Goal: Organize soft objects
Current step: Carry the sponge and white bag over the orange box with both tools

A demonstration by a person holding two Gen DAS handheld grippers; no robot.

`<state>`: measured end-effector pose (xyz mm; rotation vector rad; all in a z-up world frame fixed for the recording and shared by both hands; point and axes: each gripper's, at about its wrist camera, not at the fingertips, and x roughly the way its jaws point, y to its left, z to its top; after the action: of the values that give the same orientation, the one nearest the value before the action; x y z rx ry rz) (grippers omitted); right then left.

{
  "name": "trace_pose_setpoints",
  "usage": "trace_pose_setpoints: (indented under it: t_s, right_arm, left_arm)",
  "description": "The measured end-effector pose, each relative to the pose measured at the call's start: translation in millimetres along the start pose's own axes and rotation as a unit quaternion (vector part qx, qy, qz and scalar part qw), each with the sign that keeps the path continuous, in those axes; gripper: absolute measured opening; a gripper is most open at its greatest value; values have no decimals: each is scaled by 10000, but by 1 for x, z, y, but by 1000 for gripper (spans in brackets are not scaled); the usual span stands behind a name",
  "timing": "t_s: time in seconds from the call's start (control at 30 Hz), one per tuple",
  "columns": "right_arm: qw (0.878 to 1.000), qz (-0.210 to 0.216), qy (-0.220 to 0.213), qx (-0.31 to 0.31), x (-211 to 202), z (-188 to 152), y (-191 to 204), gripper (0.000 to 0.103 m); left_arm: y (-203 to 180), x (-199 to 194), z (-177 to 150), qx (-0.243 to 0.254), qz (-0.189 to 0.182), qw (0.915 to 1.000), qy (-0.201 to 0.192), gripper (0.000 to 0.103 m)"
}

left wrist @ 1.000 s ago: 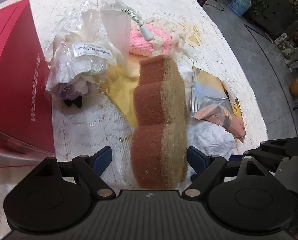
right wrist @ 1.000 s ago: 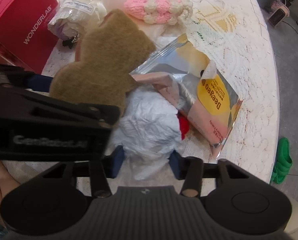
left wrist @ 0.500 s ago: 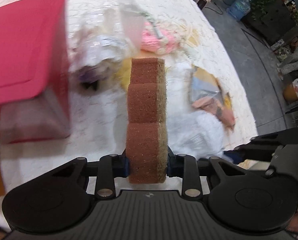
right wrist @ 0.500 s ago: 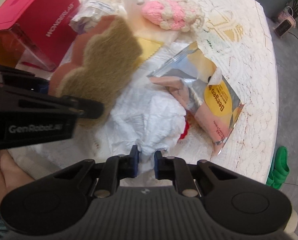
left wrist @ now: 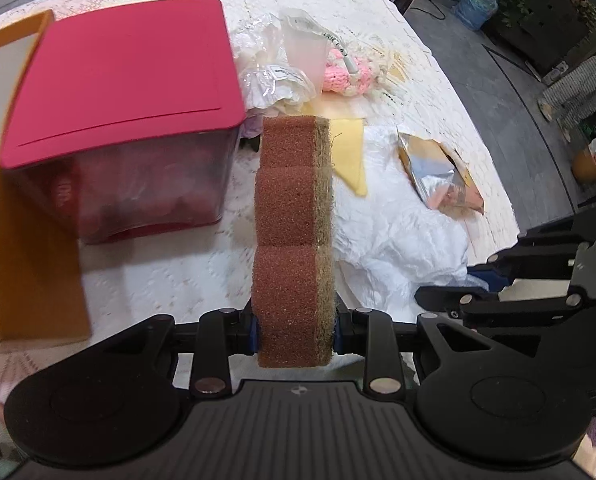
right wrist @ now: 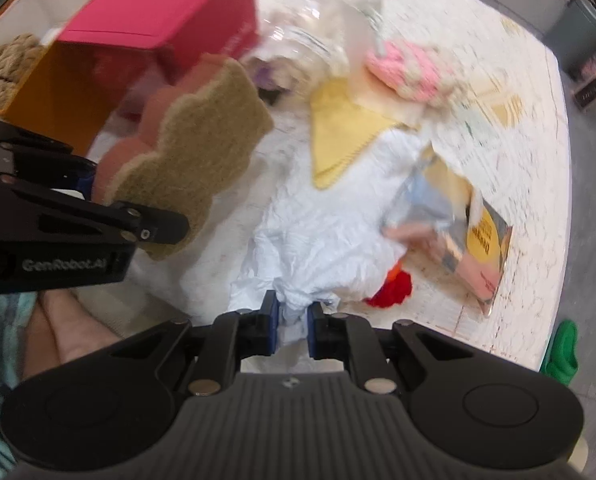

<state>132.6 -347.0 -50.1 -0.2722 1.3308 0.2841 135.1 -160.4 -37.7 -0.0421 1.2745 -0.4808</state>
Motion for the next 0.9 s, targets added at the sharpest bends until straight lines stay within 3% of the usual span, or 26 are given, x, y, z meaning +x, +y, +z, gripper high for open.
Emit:
trace_pose_setpoints:
  t_s: [0.67, 0.9]
  right_arm:
    - [9932, -271, -845, -753, -93, 17, 82, 12]
    - [9866, -350, -1211, -1036, -132, 26, 114, 12]
  left_arm:
    - [27, -117, -22, 255, -63, 9964, -803, 35]
    - [54, -160, -22, 149, 193, 9931, -1145, 35]
